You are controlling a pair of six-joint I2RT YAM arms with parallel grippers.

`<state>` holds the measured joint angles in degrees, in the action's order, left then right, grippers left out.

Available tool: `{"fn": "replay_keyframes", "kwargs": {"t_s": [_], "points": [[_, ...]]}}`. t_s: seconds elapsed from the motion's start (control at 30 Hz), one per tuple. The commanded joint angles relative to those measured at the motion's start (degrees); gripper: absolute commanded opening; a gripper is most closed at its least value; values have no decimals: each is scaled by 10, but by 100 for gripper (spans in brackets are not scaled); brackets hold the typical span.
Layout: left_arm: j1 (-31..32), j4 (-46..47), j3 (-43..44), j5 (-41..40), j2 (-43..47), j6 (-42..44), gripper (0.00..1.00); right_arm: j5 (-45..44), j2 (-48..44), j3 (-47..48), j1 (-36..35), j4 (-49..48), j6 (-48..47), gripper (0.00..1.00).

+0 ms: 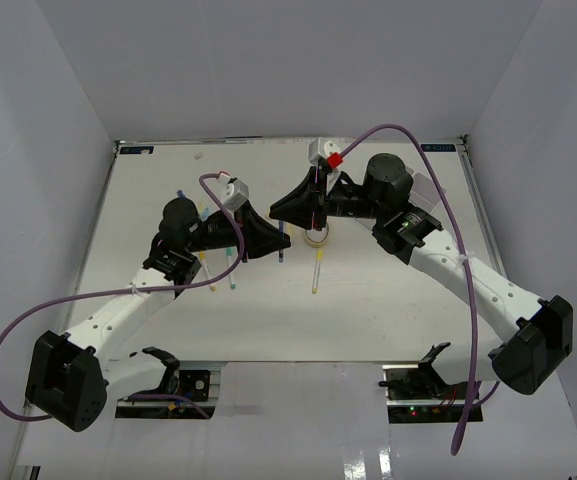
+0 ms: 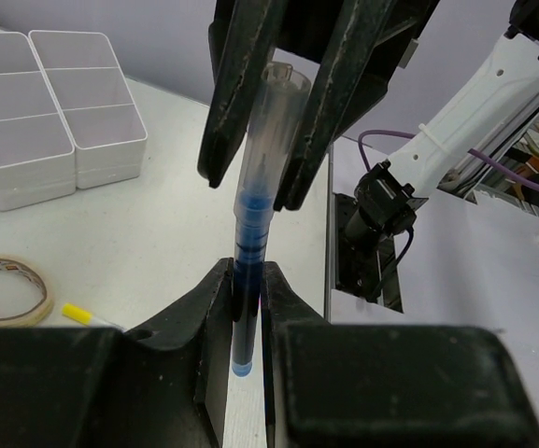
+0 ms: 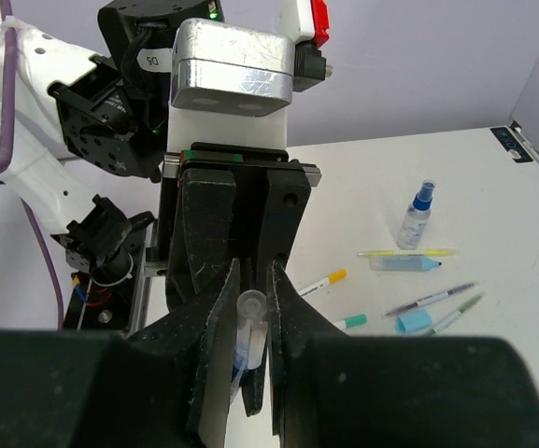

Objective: Sort the stationery into containers
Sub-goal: Close the pen cap on the pen.

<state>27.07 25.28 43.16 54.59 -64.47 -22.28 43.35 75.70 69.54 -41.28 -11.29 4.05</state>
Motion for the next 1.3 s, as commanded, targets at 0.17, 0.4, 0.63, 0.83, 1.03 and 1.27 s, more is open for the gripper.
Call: {"fn": "replay_keyframes", "kwargs": {"t_s": [0.17,0.4,0.63,0.83,1.03,1.27], "points": [[-5,56,102,-70,13,56,0,9,27,-34,-18,163,-55,8],[-5,64,112,-94,22,71,0,6,29,-51,-19,182,-71,8],[-5,82,132,-93,29,57,0,9,41,-66,-19,202,-82,8],[-5,98,138,-105,32,50,0,11,47,-81,-19,208,-88,8],[-5,127,141,-121,29,37,0,12,53,-92,-21,214,-90,8],[-5,138,153,-129,31,32,0,5,67,-101,-21,231,-98,8]]}}
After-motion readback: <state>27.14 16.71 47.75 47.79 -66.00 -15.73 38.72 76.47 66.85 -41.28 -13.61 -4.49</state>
